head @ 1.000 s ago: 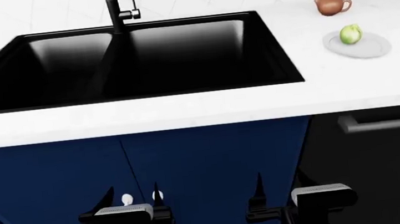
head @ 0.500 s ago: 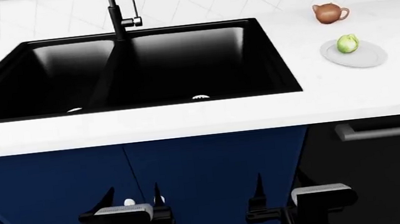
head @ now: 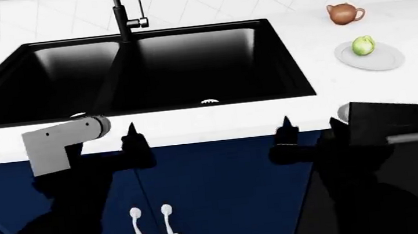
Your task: Pick the brussel sprout from the counter and place it in the sink. Then turn on the sink faucet.
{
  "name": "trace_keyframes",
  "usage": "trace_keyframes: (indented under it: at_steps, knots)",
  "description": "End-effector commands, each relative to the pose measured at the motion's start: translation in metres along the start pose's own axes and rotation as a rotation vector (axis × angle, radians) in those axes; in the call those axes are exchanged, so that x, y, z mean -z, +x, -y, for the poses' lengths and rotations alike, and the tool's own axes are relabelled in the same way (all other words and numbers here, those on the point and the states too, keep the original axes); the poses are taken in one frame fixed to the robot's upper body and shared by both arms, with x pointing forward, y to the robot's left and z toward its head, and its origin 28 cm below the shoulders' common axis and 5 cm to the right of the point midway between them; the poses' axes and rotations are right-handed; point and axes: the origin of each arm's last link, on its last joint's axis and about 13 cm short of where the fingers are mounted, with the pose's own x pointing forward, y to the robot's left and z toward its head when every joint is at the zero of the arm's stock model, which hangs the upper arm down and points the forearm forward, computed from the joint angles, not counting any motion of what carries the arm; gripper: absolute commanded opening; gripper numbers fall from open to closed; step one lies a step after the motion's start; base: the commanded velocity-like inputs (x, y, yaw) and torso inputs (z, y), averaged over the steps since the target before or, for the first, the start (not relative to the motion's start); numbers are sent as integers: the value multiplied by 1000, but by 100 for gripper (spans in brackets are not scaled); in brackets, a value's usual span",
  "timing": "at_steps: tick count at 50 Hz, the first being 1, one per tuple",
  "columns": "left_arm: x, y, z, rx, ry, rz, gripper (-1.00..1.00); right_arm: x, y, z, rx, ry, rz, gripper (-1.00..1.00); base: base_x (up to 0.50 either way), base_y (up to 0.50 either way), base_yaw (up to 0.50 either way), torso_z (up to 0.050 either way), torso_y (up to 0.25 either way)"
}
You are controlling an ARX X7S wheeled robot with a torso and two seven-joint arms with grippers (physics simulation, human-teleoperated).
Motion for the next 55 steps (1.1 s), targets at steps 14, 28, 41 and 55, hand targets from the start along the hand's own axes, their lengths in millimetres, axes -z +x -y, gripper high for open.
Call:
trace_keyframes:
  at_steps: [14, 28, 41, 55]
  knots:
    - [-173, 105, 34, 63, 148, 72, 100, -188, 102, -37, 64, -257, 2, 100, 0, 0, 0, 0, 0]
    - [-177, 178, 67, 76, 182, 31, 100, -186, 171, -53, 183, -243, 14, 100, 0, 0, 0, 0, 0]
    - [-182, 170, 91, 72, 248, 40, 100, -182, 172, -51, 286, -307, 23, 100, 29, 0, 0, 0, 0]
    - [-180, 175, 79, -19, 219, 45, 100, -181, 172, -45, 231, -291, -27, 100, 500, 0, 0, 0, 0]
